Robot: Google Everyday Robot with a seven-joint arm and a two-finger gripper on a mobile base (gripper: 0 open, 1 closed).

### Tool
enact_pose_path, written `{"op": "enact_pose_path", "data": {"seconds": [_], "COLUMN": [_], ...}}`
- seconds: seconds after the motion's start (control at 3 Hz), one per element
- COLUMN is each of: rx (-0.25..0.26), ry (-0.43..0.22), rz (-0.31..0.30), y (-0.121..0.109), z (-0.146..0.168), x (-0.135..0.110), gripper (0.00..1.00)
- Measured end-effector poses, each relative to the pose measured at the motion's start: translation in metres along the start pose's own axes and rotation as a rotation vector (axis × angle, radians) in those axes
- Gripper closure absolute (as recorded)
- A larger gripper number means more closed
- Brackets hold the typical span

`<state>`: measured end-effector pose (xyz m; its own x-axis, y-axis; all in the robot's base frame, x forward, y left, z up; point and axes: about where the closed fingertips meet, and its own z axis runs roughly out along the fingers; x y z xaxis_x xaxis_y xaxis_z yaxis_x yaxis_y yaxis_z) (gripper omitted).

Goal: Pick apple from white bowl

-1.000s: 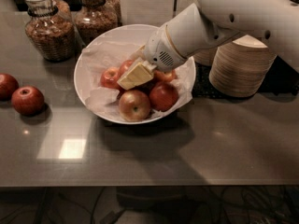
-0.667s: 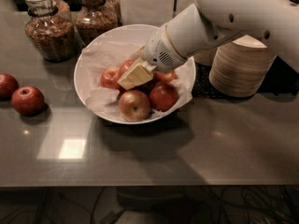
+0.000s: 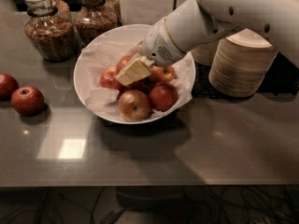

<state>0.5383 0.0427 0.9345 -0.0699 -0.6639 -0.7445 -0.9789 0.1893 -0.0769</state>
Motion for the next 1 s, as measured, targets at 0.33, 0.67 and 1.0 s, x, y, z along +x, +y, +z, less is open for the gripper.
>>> {"op": "enact_pose_path", "data": {"seconds": [0.33, 0.67, 1.0], "rx": [0.04, 0.082, 0.082], "ry": [-0.023, -0.094, -0.094], "rz": [-0.112, -0.241, -0.241], "y": [-0.008, -0.014, -0.014], "z": [-0.029, -0.066, -0.066], "x": [-0.046, -0.093, -0.093], "gripper": [1.0, 1.0, 1.0]}}
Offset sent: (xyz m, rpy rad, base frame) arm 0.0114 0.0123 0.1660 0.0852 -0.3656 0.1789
